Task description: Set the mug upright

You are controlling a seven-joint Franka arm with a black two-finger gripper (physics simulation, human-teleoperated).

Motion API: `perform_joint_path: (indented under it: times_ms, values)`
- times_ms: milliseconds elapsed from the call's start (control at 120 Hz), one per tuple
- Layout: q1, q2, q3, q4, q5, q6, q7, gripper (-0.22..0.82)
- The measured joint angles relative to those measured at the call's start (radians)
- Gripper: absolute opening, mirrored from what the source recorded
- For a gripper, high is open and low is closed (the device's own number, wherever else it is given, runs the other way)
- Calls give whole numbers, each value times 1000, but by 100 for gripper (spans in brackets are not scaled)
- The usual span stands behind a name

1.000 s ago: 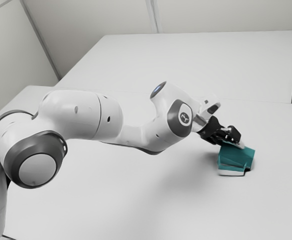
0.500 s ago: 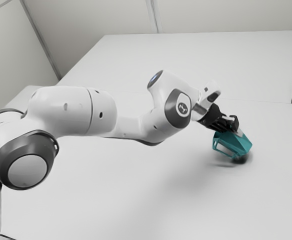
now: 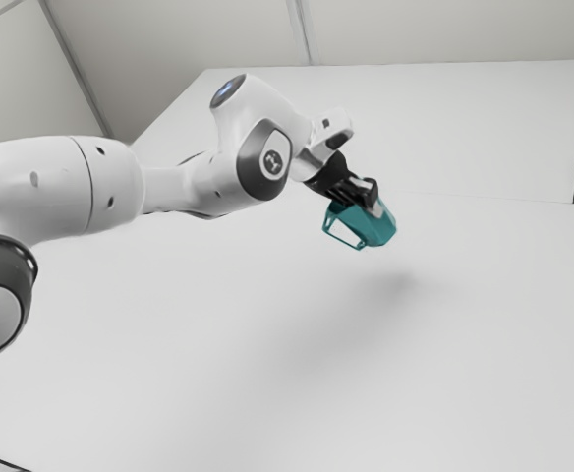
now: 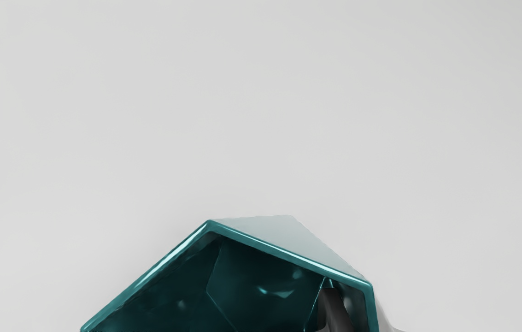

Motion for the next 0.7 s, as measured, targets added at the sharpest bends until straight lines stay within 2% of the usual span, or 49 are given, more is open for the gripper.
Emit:
perform_joint_path:
  times_ms: [167, 392, 583, 700]
  values:
    - [120, -40, 1, -14, 202, -89, -58, -17]
    - [111, -70, 121, -12, 354, -196, -119, -17]
    - [176, -143, 132, -27, 529, -296, -164, -17]
    - [255, -172, 105, -39, 599, -352, -183, -17]
